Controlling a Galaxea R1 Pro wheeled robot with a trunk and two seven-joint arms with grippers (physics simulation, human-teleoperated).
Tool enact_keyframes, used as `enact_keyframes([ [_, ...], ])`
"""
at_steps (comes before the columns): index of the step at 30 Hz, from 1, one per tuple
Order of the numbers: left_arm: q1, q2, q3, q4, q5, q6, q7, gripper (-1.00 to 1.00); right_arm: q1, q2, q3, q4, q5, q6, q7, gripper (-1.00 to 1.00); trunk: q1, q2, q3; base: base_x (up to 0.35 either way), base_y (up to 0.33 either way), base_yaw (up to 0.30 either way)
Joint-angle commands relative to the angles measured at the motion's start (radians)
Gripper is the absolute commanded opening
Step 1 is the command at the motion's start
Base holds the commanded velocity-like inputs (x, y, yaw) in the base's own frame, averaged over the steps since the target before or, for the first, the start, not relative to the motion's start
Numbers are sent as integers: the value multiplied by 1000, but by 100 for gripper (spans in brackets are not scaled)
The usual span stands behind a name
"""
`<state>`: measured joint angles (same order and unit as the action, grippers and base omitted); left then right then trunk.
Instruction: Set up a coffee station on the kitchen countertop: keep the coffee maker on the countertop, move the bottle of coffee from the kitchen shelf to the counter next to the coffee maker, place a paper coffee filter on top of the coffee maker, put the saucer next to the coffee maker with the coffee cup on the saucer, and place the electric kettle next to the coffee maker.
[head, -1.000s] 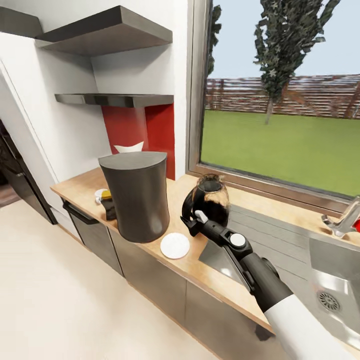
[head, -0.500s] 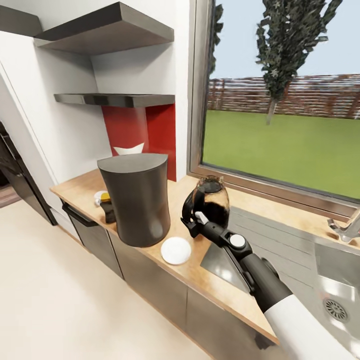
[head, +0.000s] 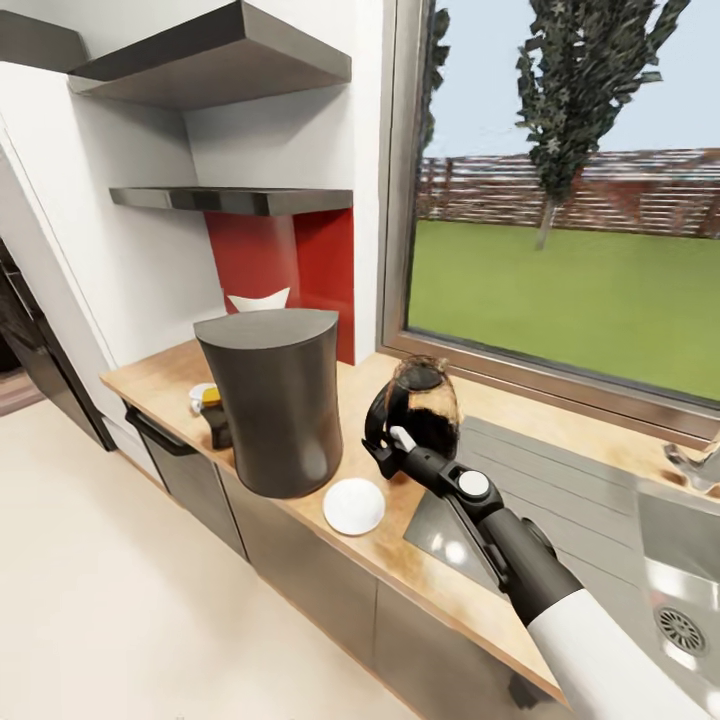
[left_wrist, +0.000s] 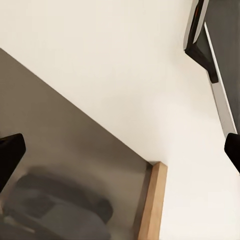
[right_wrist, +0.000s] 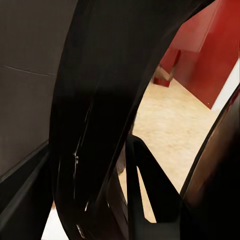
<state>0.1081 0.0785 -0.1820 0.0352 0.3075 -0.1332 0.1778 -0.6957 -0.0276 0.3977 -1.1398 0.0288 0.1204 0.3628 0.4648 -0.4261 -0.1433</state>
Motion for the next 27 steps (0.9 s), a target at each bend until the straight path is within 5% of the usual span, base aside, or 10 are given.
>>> enact_keyframes([
  [1, -1, 0, -9, 2, 8, -5, 1, 100, -1, 0, 1, -3, 1, 5, 2, -100, 1, -2, -2, 0, 0, 214],
  [27, -1, 0, -10, 2, 9, -5, 0, 100, -1, -2, 0, 13, 3, 4, 2, -100, 1, -2, -9, 37, 0, 54],
])
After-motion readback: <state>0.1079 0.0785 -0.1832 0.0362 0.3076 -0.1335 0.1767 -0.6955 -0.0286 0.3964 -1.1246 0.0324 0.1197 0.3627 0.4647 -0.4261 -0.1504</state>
